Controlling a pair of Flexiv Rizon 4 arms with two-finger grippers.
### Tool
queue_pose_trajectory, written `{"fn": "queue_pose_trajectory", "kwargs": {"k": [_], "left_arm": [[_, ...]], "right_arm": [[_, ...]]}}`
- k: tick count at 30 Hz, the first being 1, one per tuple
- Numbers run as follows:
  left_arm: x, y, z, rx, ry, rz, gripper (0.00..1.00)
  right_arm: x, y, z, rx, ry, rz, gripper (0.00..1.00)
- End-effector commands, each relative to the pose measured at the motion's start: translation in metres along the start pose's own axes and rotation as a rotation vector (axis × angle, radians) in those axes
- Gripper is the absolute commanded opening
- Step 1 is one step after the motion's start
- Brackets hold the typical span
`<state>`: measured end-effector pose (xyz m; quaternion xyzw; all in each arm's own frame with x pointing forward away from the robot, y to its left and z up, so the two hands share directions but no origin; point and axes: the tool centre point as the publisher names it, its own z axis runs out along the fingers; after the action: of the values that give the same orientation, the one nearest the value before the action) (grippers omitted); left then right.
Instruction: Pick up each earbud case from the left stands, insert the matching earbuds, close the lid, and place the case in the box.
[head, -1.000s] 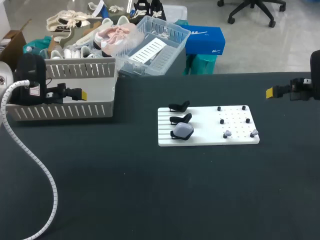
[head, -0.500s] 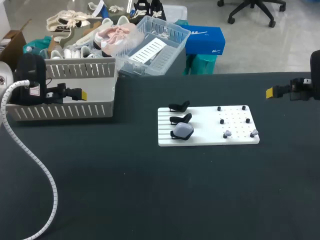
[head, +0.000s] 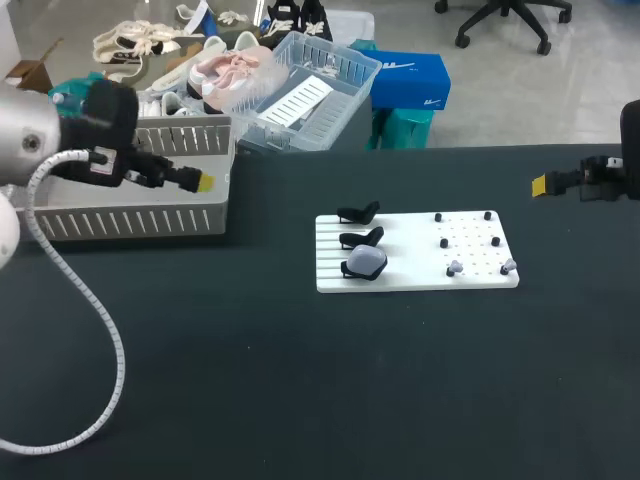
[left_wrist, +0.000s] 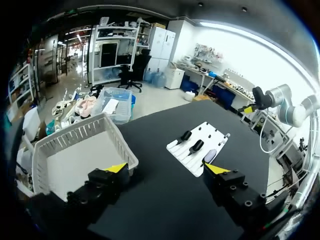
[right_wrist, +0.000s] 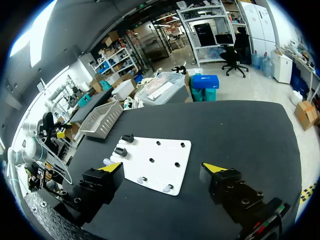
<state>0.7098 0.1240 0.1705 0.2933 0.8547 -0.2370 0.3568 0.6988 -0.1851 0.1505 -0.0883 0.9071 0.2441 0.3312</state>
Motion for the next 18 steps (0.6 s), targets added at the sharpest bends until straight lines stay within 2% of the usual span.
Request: {"fn": "queue_pose_trajectory", "kwargs": {"k": [1,6,9,14,16,18], "left_arm": [[0.004,-0.007,0.02,0.326,0.046,0.463,1.0],[0.005,-0.03,0.041,0.412,-0.002,0.586,1.0],[0.011,-0.046,0.049,0.453,-0.046,0.706,1.0],[0.019,-0.069,0.064,0.45,-0.154,0.792,1.0],[0.021,-0.076,0.068,0.454,-0.182,0.795,1.0],[0.024,-0.083,0.073,0.424,-0.228,0.824,1.0]], "right_arm": [[0.0,-0.001,0.0,-0.002,0.002,-0.001,1.0],[0.0,-0.001,0.0,-0.002,0.002,-0.001,1.0],[0.0,-0.001,0.0,-0.002,0.002,-0.001,1.0],[0.0,-0.001,0.0,-0.002,0.002,-0.001,1.0],[0.0,-0.001,0.0,-0.002,0.002,-0.001,1.0],[0.0,-0.001,0.0,-0.002,0.002,-0.001,1.0]]}}
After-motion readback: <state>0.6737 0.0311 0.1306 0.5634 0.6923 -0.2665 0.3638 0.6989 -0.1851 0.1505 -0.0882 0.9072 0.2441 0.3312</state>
